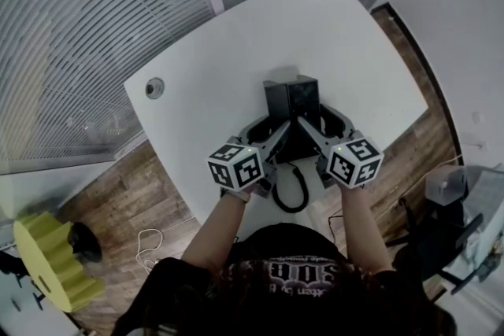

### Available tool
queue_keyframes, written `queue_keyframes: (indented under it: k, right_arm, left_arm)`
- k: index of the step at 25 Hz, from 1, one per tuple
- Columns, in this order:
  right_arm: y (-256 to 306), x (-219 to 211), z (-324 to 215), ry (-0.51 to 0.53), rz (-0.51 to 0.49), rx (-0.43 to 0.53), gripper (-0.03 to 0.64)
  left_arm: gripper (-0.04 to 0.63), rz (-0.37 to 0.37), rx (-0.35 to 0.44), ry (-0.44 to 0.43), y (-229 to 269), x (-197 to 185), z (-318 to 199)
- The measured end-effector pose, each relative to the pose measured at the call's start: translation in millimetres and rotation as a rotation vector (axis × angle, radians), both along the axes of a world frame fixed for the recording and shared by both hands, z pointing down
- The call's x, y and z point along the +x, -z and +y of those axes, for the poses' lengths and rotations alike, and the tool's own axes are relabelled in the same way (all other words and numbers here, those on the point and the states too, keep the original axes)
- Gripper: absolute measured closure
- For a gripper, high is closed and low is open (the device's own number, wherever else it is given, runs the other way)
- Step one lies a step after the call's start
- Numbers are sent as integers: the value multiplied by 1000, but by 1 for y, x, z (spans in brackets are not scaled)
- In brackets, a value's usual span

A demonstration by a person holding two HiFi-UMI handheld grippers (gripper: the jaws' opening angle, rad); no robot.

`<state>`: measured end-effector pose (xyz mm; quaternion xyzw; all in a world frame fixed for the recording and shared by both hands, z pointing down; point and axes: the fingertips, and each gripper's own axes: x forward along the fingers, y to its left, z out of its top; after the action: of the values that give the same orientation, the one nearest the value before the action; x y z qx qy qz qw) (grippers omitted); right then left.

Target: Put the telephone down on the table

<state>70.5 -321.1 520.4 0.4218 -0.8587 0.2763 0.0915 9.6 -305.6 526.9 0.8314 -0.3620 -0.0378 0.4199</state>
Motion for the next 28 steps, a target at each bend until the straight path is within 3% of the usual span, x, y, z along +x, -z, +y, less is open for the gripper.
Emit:
queue_keyframes:
  k: [7,11,15,19,23,28]
  right_arm:
    - [-5,-1,-4,2,-11,-3,344]
    - [-10,-2,-3,8,-28,-15,344]
    - [-12,0,1,9,-45,-25,344]
    - [-9,7,2,-4,-36,-10,344]
    - [10,12,4,-16,-35,39,344]
    - [47,14,11,-28,-28,146,344]
  left_arm:
    - [408,-50,-13,53,-3,-1,-4]
    - [402,-132,42,46,-3,-1,-4]
    - [400,-156,58,31,-3,0,-2]
    - [327,-221,94,66,-2,-12,-2]
    - [313,-292,185,121,22,-33,-2]
    - [327,-383,352,117,66,-30,12]
